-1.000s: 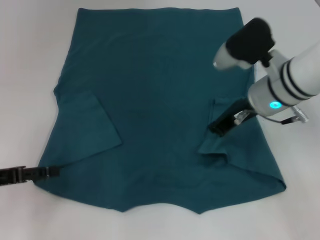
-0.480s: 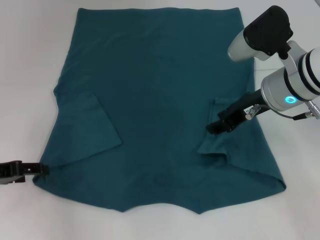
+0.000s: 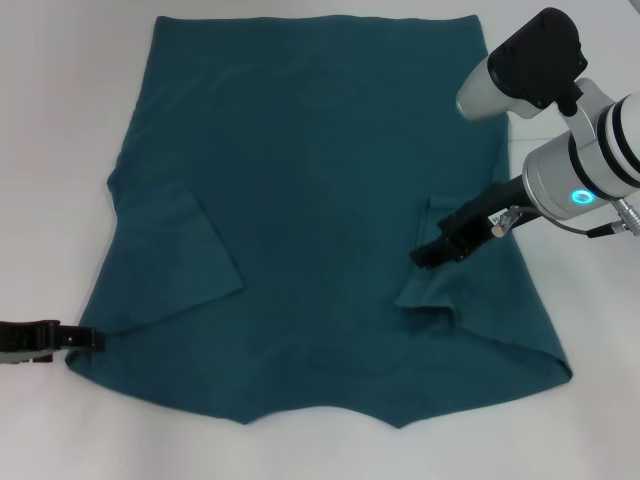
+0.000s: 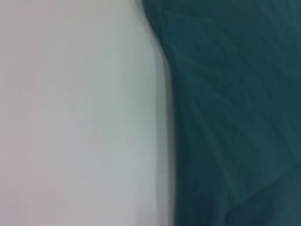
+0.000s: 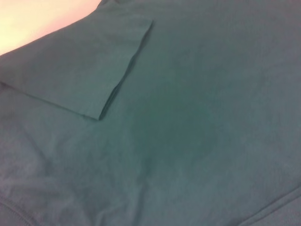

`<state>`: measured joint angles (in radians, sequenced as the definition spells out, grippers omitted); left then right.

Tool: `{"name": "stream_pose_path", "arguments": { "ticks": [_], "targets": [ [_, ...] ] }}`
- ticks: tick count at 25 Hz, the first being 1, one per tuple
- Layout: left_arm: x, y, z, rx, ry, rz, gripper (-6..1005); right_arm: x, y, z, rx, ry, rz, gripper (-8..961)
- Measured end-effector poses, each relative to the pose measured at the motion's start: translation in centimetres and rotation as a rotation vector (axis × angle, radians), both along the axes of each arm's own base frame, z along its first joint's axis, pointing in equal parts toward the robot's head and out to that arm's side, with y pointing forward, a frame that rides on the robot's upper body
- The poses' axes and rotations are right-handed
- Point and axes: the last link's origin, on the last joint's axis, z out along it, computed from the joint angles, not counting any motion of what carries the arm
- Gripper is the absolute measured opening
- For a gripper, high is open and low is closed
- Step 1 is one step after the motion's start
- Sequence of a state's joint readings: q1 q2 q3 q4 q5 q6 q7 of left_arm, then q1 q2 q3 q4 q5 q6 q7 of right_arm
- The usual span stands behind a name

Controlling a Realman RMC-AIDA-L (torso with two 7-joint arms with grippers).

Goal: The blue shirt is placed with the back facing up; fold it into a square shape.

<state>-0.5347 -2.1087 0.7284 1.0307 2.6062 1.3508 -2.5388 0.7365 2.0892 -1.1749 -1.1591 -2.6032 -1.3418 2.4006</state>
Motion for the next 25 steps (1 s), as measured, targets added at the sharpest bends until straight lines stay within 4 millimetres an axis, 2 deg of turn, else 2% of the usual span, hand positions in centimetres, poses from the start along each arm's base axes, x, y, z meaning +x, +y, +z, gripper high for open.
{"name": "stream_pose_path", "arguments": {
  "ticks": [25],
  "targets": [
    [0.8, 0.8, -1.6, -0.042, 0.041, -0.013, 799, -0.6, 0.3, 0.0, 0.010, 0.001, 0.020, 627]
  ]
}}
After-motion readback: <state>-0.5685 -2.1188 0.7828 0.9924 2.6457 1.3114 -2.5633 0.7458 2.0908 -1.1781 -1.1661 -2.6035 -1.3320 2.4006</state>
